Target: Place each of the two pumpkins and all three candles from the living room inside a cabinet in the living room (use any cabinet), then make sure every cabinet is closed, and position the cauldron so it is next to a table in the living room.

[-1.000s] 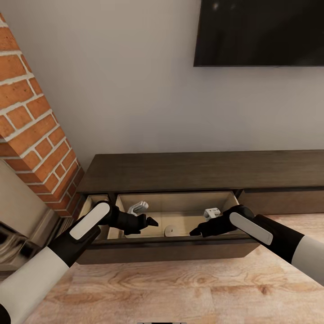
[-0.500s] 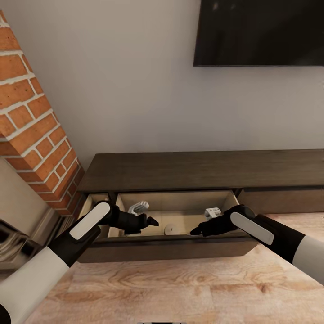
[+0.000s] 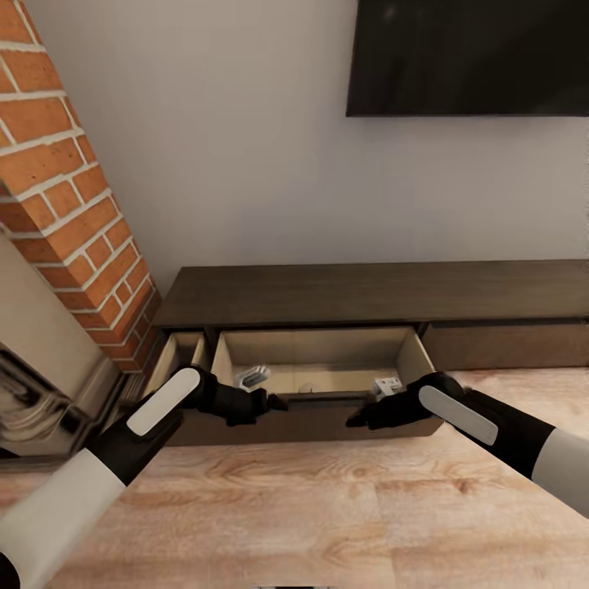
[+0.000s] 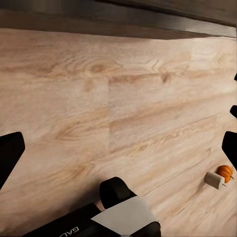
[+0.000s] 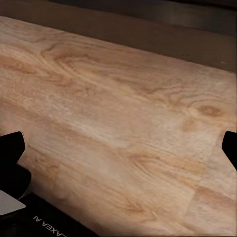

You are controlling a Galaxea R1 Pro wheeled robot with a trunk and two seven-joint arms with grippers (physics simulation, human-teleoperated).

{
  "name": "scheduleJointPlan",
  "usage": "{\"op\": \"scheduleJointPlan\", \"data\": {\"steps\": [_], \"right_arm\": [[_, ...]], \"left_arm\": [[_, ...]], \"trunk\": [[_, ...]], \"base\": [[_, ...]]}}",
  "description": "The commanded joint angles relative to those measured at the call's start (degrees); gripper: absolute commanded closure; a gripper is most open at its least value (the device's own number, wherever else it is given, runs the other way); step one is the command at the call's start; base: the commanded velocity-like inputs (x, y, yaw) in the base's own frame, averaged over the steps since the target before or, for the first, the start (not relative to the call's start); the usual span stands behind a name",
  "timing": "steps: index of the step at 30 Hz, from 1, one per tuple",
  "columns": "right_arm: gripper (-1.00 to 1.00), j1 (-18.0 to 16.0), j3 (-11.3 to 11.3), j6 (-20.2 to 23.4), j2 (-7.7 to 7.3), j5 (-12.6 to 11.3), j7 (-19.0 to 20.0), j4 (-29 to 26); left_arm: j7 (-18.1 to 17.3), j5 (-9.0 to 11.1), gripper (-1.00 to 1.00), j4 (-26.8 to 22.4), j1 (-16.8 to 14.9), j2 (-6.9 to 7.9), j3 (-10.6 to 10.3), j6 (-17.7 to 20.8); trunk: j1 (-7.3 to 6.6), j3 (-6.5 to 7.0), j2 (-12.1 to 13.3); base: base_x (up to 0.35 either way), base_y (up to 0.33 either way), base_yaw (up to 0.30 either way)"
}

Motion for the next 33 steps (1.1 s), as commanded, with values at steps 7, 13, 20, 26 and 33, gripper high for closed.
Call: {"op": "scheduleJointPlan", "data": {"steps": [7,13,20,26,33], "right_arm": [[-1.0,0.0,0.0,0.0,0.09,0.0,0.0,0.0],[-1.0,0.0,0.0,0.0,0.07,0.0,-0.1,0.1],[-1.0,0.0,0.2,0.0,0.39,0.2,-0.4,3.8],[-1.0,0.0,0.1,0.2,0.38,0.2,-0.3,5.6],[-1.0,1.6,0.5,0.1,0.23,0.3,-0.4,6.2]], "left_arm": [[0.1,-0.1,-1.0,0.1,0.0,-0.24,0.0,-0.1],[0.1,-0.1,-1.0,0.2,0.0,-0.28,0.1,-0.1],[0.4,-0.1,-1.0,1.1,0.0,-0.33,0.0,-0.1],[0.4,0.0,-1.0,4.8,0.0,-0.38,-1.4,0.0],[0.0,0.2,-1.0,10.1,0.4,-0.67,-9.4,-0.5]], "trunk": [[0.0,0.0,0.0],[-0.44,0.36,0.8],[-1.98,1.62,3.6],[-3.3,2.69,6.0],[-4.83,3.95,8.8]], "base": [[-0.323,0.0,0.0],[-0.09,0.0,0.0],[-0.002,0.0,0.0],[0.0,0.0,0.0],[0.0,0.0,0.0]]}}
